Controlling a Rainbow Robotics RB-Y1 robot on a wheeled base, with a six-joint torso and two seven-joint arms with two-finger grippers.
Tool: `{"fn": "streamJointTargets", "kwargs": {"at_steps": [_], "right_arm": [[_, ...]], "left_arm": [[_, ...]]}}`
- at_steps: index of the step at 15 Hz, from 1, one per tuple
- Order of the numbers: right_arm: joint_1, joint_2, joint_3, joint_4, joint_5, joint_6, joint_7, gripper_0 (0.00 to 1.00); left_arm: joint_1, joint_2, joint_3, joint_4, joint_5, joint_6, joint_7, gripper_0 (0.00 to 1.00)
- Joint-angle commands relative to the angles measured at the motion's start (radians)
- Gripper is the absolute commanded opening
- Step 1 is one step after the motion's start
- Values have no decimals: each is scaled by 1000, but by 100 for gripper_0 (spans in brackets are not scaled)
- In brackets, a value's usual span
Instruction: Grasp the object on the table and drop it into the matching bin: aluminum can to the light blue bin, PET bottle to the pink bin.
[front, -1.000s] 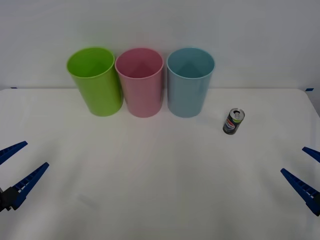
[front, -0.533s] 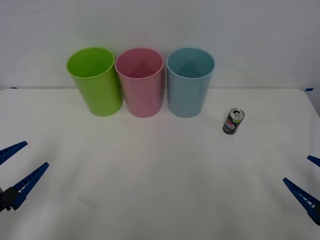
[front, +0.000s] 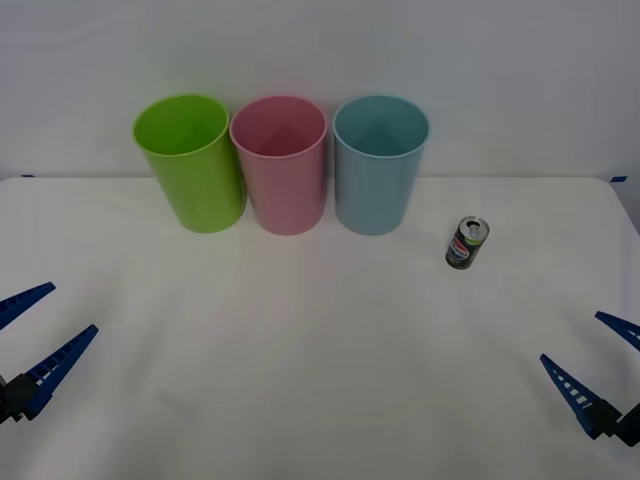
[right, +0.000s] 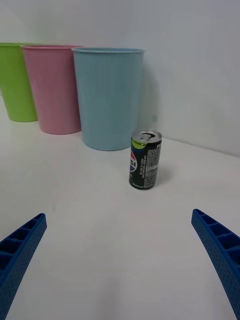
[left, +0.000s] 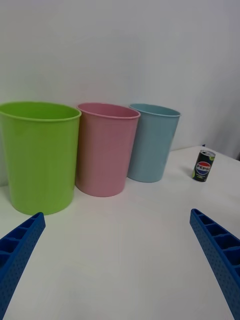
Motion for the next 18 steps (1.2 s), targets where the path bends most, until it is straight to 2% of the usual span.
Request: {"fn": "streamJointTargets", "kwargs": {"at_steps": [1,6,10,18], "right_arm": [[-20,14,69,0,-11,96,1,100],[-138,101,72,86,71,122,1,100],[-218,137,110,150,81,211,3,100],[-354,204,115,250,146,323,3,100]], "left_arm": [[0,0,0,0,0,0,0,100],[0,0,0,0,0,0,0,100],[0,0,0,0,0,0,0,100],[0,0,0,0,0,0,0,100]]}}
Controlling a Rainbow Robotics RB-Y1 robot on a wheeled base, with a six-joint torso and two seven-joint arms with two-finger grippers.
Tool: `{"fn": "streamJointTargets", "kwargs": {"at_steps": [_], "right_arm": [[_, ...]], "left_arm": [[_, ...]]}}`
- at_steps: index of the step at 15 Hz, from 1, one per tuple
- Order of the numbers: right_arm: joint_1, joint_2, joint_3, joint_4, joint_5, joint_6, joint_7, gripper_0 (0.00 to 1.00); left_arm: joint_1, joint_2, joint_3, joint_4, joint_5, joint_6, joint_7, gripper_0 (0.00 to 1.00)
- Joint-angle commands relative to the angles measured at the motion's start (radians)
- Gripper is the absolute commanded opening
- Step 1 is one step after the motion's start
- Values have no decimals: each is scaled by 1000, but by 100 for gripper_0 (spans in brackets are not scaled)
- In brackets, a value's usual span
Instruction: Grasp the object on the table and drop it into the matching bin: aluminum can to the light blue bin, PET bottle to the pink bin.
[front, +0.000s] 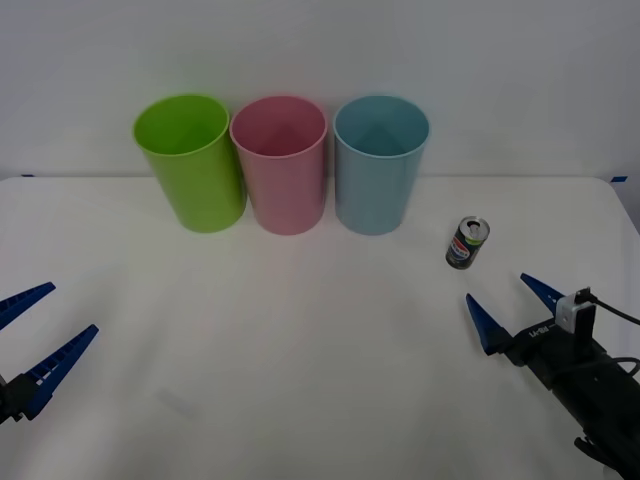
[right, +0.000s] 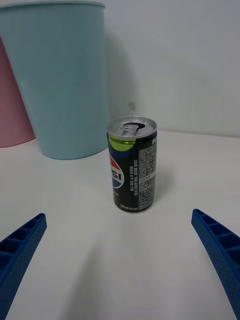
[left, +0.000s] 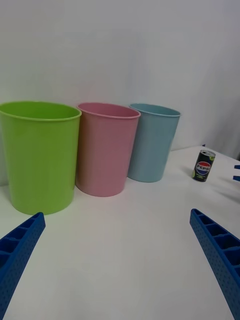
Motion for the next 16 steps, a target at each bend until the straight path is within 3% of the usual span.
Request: {"fn": "streamJointTargets", "kwargs": {"at_steps": [1,9,16], "right_arm": [[-59,16,-3,47,20,27,1,100],[-227,39,-9,208,43,109,8,100],[-296,74,-11,215,92,224,14,100]], "left_arm": [[0,0,0,0,0,0,0,100],[0,0,0,0,0,0,0,100],[0,0,0,0,0,0,0,100]]}}
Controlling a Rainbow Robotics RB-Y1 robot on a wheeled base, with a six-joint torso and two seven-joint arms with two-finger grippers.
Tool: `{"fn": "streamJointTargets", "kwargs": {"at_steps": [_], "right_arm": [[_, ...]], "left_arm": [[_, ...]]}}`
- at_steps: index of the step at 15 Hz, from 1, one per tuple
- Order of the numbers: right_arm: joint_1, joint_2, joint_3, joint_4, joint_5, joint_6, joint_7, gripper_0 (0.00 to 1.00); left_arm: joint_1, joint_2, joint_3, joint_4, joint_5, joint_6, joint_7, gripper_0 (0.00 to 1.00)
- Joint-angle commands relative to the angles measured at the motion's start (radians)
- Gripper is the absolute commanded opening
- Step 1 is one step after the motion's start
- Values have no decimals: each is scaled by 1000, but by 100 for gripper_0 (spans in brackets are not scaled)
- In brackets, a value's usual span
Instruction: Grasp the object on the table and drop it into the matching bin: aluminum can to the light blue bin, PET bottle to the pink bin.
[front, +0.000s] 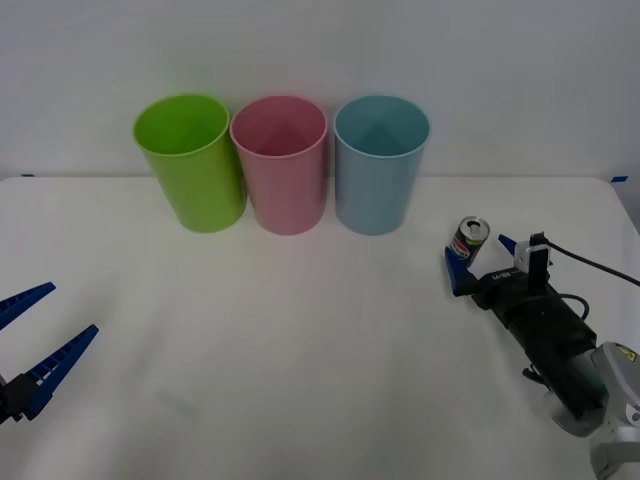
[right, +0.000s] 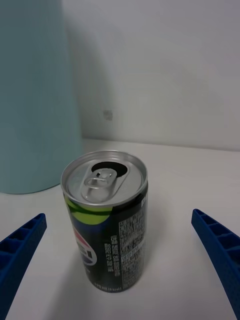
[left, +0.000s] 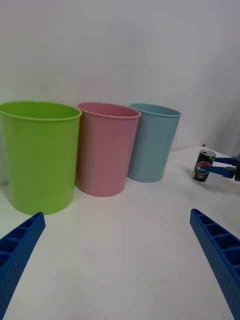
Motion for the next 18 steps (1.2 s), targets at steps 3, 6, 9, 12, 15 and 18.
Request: {"fn": "streamJointTargets", "kwargs": {"at_steps": [3,6,9,12,15,18], "right_arm": [[-35,33,0,0,36,78,0,100],[-42,50,0,0,50,115,0,100],[-47,59,2,0,56,128,0,100],[-48,59,5,0,56,131,0,100],[-47,59,5,0,56,131,0,100],[-47,59,5,0,56,131,0,9]], "left_arm": [[0,0,0,0,0,0,0,100],[0,0,0,0,0,0,0,100],[0,0,0,0,0,0,0,100],[0,0,0,0,0,0,0,100],[0,0,0,0,0,0,0,100],[0,0,0,0,0,0,0,100]]}}
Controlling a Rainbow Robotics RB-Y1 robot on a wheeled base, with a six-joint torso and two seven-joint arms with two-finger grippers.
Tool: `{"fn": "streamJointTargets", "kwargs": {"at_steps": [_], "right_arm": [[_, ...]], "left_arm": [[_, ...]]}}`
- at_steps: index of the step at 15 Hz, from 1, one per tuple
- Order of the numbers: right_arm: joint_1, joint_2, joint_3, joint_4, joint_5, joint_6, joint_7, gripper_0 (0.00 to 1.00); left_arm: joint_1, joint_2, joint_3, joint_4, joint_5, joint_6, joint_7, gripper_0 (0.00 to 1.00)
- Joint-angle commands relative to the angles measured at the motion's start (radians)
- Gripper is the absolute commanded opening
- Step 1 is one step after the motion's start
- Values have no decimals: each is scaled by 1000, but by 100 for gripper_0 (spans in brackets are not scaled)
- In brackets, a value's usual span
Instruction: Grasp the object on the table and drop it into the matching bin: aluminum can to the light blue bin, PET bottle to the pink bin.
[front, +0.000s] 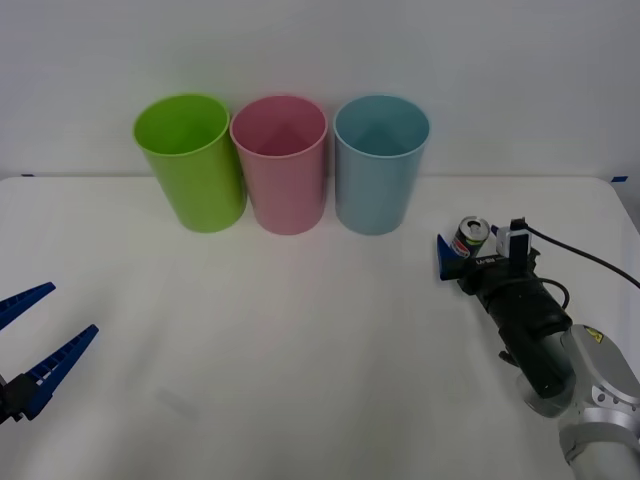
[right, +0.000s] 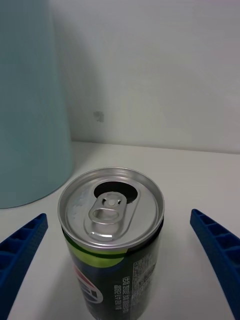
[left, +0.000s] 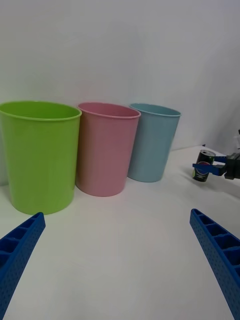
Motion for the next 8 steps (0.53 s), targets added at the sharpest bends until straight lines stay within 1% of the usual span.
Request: {"fn": "streamJointTargets", "kwargs": {"at_steps": [1,8], "right_arm": [[2,0,0,0,-2,-3,0,0],[5,0,6,0,0,-19,0,0]], "left_arm": [[0,0,0,0,0,0,0,100],[0,0,0,0,0,0,0,100]]}}
